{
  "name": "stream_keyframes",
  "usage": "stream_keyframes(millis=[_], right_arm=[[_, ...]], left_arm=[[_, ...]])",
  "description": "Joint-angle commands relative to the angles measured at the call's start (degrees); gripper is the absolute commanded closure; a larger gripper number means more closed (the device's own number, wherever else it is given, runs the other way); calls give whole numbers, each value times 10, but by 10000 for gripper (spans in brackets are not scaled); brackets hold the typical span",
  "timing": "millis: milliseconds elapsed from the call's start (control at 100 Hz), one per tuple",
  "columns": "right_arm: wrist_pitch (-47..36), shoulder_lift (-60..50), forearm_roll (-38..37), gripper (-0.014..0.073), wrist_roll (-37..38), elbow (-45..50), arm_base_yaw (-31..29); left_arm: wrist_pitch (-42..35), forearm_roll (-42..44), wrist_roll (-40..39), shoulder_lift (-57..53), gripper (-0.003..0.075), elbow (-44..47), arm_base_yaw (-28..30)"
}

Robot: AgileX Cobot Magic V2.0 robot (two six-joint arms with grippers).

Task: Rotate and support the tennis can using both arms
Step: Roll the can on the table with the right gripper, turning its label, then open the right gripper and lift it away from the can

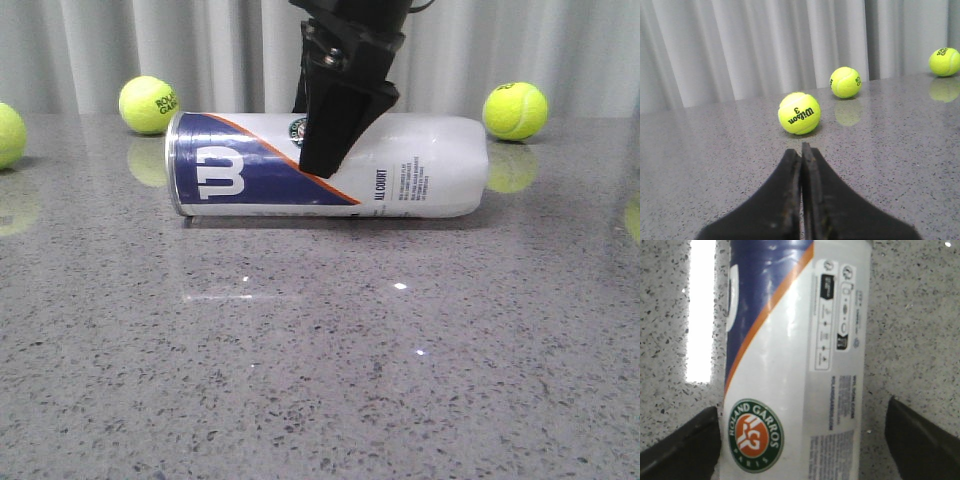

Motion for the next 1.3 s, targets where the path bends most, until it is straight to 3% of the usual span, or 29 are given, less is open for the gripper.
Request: stream_keyframes(millis=[0, 1290], right_arm=[[-4, -36, 6, -59, 0, -19, 0], [27, -36, 6, -59, 5, -19, 0]], left_arm=[[-47, -4, -5, -22, 741, 27, 2], [-47, -4, -5, -22, 741, 27, 2]])
